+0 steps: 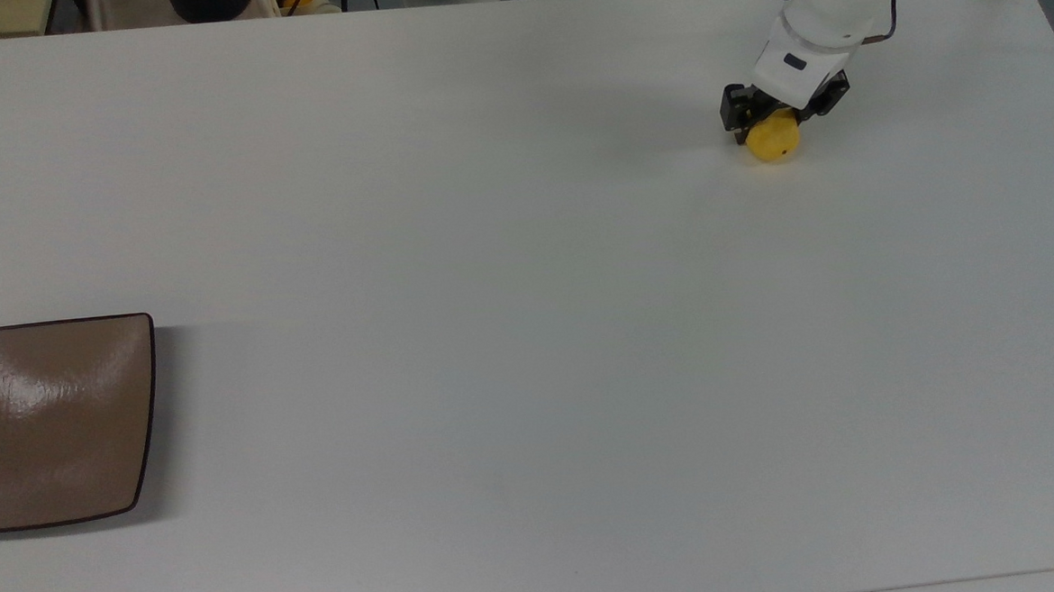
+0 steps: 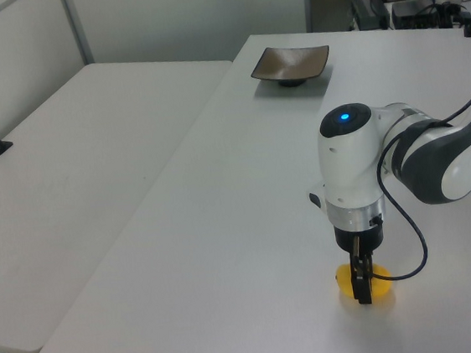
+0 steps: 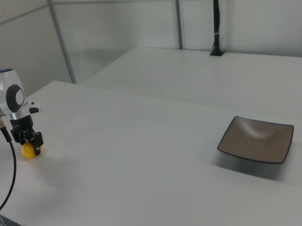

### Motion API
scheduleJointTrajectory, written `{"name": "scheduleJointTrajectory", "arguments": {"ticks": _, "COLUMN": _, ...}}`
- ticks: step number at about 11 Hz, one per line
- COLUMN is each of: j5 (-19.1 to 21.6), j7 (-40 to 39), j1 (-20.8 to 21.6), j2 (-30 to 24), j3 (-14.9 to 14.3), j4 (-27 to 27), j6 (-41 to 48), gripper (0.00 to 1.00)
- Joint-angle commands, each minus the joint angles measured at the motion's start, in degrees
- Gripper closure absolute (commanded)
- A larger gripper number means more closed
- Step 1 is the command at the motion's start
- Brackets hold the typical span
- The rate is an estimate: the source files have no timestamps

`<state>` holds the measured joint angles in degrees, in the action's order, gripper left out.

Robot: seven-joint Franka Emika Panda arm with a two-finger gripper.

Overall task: Put potatoes on a ceramic plate
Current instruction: 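Lift the gripped potato up off the table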

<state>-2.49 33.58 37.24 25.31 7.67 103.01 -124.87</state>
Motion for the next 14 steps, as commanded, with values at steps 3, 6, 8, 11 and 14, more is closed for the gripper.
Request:
{"name": "scheduleJointTrajectory", "arguments": {"ticks": 3, "j5": -0.94, "j7": 1.23, "j1": -0.33, "j2": -3.49, "j3": -0.11, "j4": 0.43, "j6": 0.93, "gripper": 0.94}}
{"name": "scheduleJointTrajectory", "arguments": {"ticks": 6, "j5": -0.85, "j7": 0.70, "j1": -4.00, "j2": -11.83, "j3": -0.11, "j4": 0.26, "j6": 7.25, "gripper": 0.94}}
{"name": "scheduleJointTrajectory", "arguments": {"ticks": 8, "j5": 0.20, "j7": -2.01, "j1": -7.69, "j2": -17.98, "j3": -0.38, "j4": 0.08, "j6": 11.21, "gripper": 0.94}}
{"name": "scheduleJointTrajectory", "arguments": {"ticks": 11, "j5": 3.36, "j7": -10.17, "j1": -13.06, "j2": -25.37, "j3": -0.99, "j4": -0.09, "j6": 17.79, "gripper": 0.94}}
{"name": "scheduleJointTrajectory", "arguments": {"ticks": 14, "j5": 3.63, "j7": -18.00, "j1": -14.92, "j2": -30.22, "j3": -4.84, "j4": -0.79, "j6": 24.21, "gripper": 0.94}}
